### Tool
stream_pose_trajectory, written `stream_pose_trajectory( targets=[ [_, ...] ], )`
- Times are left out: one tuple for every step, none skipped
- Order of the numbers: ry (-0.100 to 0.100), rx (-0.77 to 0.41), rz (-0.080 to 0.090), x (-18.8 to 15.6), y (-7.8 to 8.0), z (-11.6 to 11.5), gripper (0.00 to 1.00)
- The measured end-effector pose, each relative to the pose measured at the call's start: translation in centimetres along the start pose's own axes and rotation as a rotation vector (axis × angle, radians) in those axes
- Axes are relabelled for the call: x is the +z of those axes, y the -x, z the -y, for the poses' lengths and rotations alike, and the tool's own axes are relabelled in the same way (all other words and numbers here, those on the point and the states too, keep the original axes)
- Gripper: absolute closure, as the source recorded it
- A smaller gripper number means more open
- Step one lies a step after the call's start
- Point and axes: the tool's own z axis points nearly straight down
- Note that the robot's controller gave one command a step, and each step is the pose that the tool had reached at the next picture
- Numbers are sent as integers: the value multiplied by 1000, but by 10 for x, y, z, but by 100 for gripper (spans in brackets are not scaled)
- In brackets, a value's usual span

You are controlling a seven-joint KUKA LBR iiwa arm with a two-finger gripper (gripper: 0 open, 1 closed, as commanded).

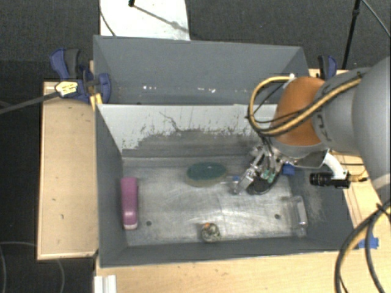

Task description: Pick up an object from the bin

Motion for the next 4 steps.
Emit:
stream_pose_trajectory(
  targets=[
    [-1, 122, 6, -1, -30, -22, 0],
    [1, 118, 9, -3, -29, -23, 100],
    [-2, 111, 0, -47, -27, -23, 100],
    [-2, 102, 0, -79, -26, -24, 100]
  ],
)
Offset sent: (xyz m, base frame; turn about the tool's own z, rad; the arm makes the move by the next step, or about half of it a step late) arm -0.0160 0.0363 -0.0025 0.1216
